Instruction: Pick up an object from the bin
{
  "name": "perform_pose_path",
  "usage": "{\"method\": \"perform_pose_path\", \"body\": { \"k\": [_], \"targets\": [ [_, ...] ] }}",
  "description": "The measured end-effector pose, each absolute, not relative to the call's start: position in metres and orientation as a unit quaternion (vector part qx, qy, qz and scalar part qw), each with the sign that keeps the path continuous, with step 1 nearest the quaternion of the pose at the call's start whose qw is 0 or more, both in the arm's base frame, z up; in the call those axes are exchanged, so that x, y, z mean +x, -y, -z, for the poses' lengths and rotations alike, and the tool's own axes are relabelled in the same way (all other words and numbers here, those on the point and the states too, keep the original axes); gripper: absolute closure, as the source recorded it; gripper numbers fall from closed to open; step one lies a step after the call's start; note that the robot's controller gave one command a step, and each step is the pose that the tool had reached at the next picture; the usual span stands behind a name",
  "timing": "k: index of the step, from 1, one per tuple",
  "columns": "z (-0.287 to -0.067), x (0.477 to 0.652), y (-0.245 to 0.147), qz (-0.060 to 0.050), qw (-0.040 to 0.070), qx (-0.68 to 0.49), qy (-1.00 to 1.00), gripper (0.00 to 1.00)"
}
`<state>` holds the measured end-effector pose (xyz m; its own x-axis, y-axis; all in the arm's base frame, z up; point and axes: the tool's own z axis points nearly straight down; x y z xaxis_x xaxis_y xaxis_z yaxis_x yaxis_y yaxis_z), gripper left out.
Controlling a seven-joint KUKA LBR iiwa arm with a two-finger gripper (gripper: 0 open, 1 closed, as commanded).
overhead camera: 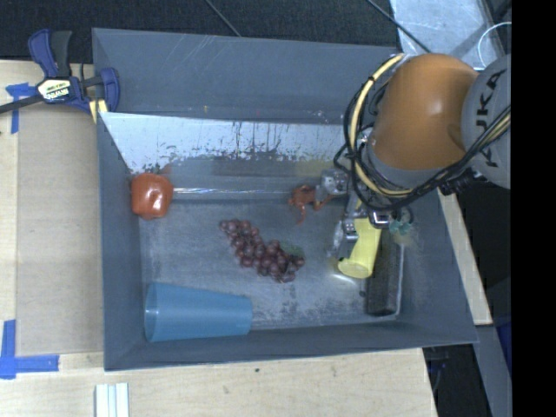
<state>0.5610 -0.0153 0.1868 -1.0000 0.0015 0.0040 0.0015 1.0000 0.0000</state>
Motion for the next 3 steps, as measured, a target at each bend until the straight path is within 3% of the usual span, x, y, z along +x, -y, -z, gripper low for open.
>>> {"method": "perform_pose_path", "body": {
  "k": [1,2,3],
  "targets": [
    [-0.191,0.563,0.015,0.000,-0.002,-0.001,1.000,0.00],
    [-0.113,0.557,-0.042,0.001,0.000,-0.065,0.998,0.00],
    [-0.137,0.575,-0.055,0.000,-0.008,-0.025,1.000,0.00]
  ]
}}
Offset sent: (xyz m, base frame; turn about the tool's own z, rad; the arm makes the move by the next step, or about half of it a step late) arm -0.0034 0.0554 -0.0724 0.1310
